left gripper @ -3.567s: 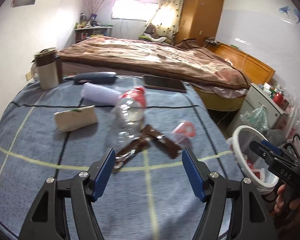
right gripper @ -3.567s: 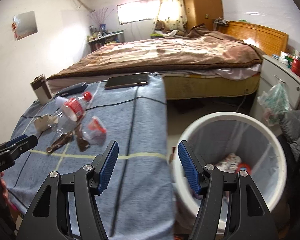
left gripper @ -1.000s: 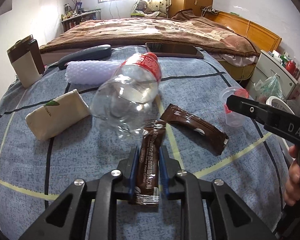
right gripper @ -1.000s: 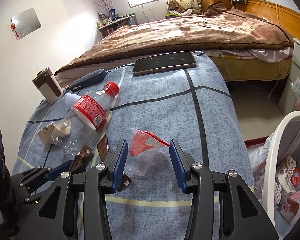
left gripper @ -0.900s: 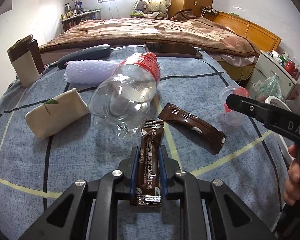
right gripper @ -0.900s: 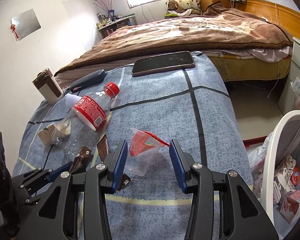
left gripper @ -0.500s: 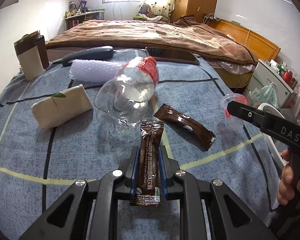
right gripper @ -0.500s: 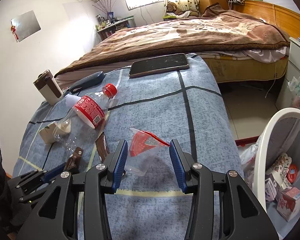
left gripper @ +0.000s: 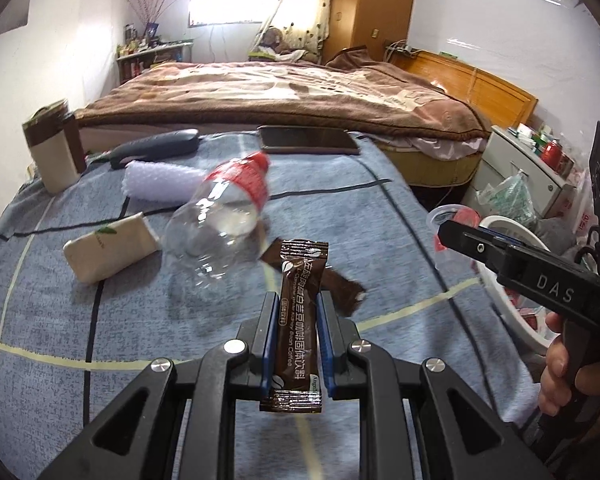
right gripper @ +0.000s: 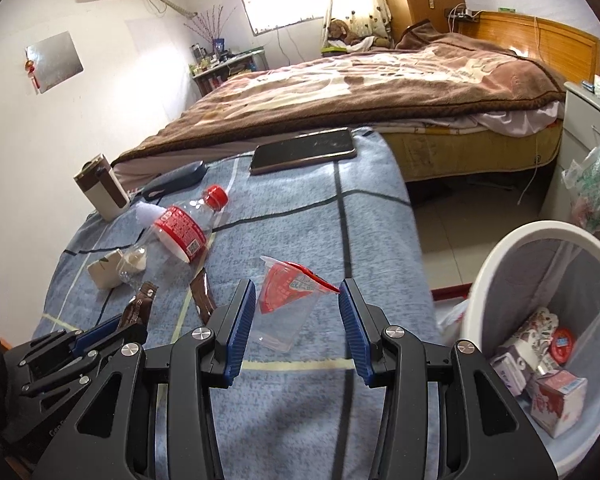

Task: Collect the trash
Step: 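Carry the bag and wrapper over the white bin and open both tools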

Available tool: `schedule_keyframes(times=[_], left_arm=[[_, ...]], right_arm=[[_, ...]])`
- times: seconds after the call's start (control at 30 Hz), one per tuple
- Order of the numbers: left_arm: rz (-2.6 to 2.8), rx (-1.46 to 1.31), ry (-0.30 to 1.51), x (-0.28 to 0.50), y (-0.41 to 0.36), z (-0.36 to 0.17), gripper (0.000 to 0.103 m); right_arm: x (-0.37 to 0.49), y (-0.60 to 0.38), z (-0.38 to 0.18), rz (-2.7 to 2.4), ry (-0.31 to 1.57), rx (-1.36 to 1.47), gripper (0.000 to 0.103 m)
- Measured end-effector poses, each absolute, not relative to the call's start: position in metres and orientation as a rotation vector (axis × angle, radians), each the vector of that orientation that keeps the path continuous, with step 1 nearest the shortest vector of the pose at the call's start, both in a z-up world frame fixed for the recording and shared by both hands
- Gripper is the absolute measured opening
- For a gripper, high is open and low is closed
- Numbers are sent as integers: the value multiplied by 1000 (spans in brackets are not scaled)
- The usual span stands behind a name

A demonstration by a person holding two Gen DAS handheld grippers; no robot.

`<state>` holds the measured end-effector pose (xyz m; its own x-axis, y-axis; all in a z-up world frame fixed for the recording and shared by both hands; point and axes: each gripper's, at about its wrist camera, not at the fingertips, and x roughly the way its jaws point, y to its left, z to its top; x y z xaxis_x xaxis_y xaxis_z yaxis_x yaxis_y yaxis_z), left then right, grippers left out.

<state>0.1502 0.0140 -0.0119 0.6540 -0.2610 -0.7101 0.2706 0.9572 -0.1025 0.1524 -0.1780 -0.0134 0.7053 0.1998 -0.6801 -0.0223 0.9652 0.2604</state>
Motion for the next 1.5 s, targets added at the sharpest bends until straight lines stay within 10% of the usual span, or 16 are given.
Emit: schedule_keyframes(times=[1.5], left_arm=[[-663, 148, 761, 124, -209, 12, 20]], right_arm=[[70, -344, -6, -200, 737, 268, 46]])
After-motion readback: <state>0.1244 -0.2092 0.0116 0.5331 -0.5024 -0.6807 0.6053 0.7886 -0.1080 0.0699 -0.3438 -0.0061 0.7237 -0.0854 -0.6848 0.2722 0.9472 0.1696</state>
